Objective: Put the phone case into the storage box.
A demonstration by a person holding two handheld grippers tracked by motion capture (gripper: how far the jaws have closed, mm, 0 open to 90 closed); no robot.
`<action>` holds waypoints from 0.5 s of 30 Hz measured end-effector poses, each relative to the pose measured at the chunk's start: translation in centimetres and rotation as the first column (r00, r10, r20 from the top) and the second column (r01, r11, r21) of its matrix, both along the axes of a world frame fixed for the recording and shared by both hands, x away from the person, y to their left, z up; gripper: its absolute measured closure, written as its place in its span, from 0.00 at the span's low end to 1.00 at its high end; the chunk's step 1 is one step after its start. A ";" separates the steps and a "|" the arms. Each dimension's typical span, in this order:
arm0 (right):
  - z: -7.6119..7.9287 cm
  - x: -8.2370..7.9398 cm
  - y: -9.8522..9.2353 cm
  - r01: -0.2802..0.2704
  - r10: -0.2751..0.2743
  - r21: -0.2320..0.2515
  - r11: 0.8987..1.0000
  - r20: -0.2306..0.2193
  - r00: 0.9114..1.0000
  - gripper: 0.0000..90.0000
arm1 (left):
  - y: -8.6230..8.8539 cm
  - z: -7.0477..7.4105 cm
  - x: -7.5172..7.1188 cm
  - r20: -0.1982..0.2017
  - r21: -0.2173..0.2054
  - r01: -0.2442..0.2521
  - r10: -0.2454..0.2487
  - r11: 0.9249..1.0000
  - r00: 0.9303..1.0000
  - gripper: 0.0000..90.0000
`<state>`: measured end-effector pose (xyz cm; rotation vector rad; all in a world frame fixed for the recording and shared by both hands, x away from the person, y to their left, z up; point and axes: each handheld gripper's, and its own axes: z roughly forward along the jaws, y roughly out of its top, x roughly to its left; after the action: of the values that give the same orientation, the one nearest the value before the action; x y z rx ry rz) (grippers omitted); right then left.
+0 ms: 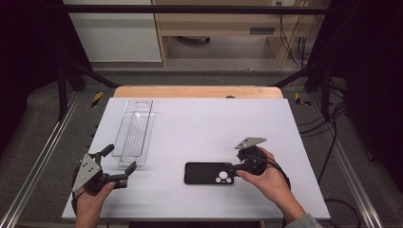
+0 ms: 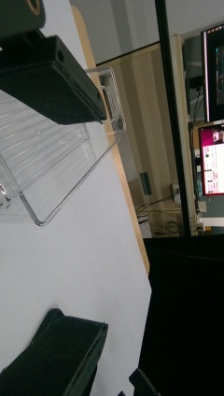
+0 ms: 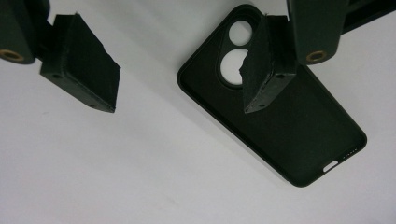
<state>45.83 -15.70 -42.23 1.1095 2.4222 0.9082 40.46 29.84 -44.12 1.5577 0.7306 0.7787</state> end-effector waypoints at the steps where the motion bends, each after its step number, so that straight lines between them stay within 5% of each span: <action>1: 0.0 0.0 0.0 -0.002 0.002 -0.001 1.000 0.001 1.000 0.31 | 0.0 0.0 0.0 -0.001 -0.001 0.001 -0.001 1.000 1.000 0.01; 15: -0.4 0.4 0.3 -0.004 0.003 -0.016 1.000 -0.024 1.000 0.31 | -0.2 0.0 0.0 -0.001 0.008 0.005 -0.005 1.000 1.000 0.01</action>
<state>46.24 -15.40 -42.58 1.1170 2.4468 0.8804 40.46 29.66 -44.16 1.5667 0.7251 0.7783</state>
